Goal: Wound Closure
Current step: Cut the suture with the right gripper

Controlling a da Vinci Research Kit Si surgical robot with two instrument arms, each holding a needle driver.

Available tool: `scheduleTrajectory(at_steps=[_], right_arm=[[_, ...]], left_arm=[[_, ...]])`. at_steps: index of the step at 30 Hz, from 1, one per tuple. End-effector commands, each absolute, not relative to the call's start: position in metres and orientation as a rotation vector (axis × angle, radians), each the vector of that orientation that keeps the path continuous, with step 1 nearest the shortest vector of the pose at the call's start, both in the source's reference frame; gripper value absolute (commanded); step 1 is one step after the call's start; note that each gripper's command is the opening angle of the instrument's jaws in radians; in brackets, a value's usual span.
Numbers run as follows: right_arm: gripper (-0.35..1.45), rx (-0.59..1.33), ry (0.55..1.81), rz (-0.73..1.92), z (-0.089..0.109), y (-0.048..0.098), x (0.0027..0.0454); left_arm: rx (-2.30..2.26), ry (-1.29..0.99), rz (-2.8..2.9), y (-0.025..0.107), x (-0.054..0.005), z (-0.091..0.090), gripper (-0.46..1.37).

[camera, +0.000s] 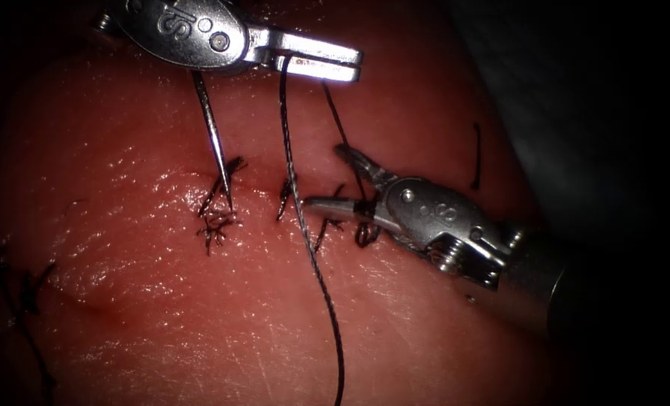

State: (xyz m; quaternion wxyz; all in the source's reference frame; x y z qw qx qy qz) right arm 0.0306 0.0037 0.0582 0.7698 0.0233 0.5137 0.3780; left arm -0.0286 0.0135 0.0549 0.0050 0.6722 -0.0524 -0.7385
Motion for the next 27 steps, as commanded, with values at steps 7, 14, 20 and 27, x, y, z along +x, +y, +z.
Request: scheduleTrajectory(at_steps=[7,14,20,27], right_arm=[[1.18,0.053,1.116,0.819,0.0584,0.0037,0.0314],[1.19,0.050,1.115,0.819,0.0588,0.0040,0.0315],[1.18,0.046,1.114,0.821,0.0592,0.0043,0.0318],[1.18,0.045,1.112,0.831,0.0594,0.0045,0.0327]], left_arm=[[2.104,-0.159,-2.312,0.0132,-0.0282,0.0546,-0.35],[2.113,-0.154,-2.315,0.0133,-0.0279,0.0536,-0.35],[2.116,-0.162,-2.310,0.0135,-0.0280,0.0527,-0.35],[2.113,-0.164,-2.311,0.0133,-0.0284,0.0527,-0.35]])
